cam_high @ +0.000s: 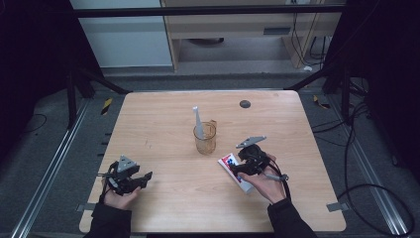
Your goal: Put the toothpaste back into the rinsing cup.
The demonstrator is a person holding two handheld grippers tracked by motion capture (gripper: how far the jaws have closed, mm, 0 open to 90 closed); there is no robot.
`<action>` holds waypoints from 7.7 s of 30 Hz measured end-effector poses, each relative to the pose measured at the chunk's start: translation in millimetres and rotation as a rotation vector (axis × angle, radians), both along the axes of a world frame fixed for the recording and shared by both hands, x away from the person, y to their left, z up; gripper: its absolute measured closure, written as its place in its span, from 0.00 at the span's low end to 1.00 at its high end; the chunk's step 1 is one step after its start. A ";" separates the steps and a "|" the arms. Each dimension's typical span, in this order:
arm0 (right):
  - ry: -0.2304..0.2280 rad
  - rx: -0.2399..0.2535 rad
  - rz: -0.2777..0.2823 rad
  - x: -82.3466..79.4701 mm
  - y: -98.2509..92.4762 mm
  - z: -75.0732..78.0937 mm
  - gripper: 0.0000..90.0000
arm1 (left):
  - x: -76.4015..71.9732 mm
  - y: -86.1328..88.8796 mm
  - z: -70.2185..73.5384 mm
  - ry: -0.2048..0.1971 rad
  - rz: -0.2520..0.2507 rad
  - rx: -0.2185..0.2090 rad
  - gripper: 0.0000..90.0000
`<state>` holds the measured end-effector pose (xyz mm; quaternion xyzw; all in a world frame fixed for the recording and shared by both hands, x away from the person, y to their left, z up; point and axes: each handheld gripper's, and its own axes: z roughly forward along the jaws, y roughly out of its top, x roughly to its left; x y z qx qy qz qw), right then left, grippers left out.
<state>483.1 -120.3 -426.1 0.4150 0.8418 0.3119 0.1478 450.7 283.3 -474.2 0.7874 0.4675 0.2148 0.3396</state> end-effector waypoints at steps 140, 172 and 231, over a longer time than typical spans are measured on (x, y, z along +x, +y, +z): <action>-0.460 0.470 -0.225 33.9 13.0 46.0 0.77 | 0.0 -1.7 1.1 -0.015 -0.002 0.005 0.46; -0.568 0.558 -0.244 70.8 51.7 44.8 0.77 | 0.4 -0.7 1.1 -0.019 0.002 0.001 0.46; -0.439 0.453 -0.201 95.1 89.1 -11.1 0.73 | 0.3 -0.1 0.6 -0.018 -0.002 0.001 0.46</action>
